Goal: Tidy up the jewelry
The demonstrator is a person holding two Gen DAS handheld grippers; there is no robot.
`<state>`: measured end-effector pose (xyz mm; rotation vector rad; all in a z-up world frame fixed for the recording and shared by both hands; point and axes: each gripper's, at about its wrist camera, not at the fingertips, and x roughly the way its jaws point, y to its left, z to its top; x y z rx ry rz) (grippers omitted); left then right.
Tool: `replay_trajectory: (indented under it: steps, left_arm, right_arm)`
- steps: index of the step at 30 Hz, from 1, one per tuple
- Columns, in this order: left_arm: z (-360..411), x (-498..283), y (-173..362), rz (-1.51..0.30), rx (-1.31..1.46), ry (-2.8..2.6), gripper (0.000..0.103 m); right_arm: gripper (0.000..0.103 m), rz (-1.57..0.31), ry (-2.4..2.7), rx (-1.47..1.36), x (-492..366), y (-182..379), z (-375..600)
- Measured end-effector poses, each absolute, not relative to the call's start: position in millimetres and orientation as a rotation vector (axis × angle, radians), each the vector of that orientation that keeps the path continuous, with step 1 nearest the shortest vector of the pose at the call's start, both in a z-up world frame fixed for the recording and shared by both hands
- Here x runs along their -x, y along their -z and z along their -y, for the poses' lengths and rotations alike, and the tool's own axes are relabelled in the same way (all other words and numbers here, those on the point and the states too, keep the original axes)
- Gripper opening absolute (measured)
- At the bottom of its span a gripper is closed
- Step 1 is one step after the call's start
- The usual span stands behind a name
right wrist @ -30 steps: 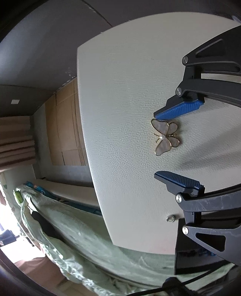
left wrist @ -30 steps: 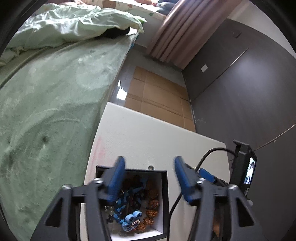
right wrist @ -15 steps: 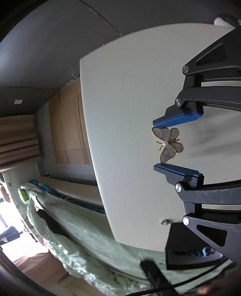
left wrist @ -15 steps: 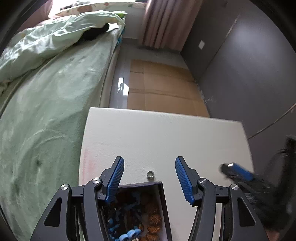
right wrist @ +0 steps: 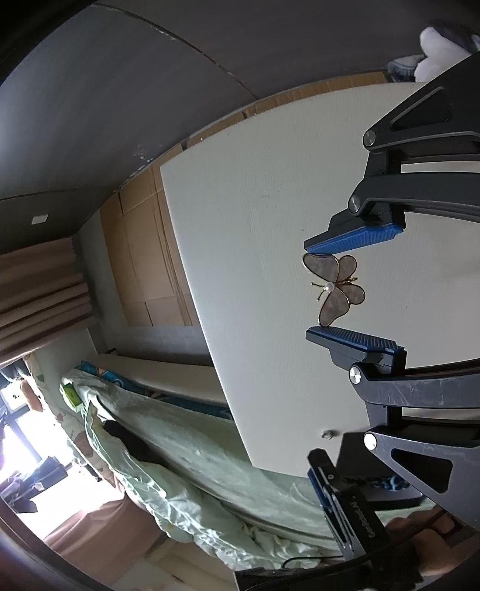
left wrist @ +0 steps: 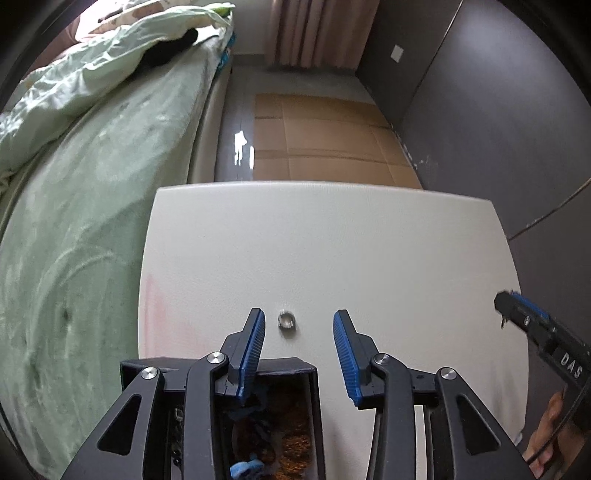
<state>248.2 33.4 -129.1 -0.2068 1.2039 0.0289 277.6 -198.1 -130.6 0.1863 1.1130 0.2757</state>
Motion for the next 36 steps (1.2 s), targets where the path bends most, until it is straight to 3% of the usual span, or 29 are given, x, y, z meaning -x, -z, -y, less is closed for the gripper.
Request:
replay_trajectory:
  steps: [11, 28, 36]
  left_arm:
    - [-20, -264, 137, -1.234, 0.098, -0.102, 0.040]
    - [-18, -276, 161, -1.294, 0.068, -0.129, 0.012]
    - [-23, -269, 149, -1.233, 0.119, -0.123, 0.011]
  right_arm:
    - [0.041, -1.109, -0.299, -0.287, -282, 126, 217]
    - [0.041, -1.125, -0.314, -0.304, -284, 130, 219]
    - [0.041, -1.120, -0.315, -0.288, -282, 128, 216]
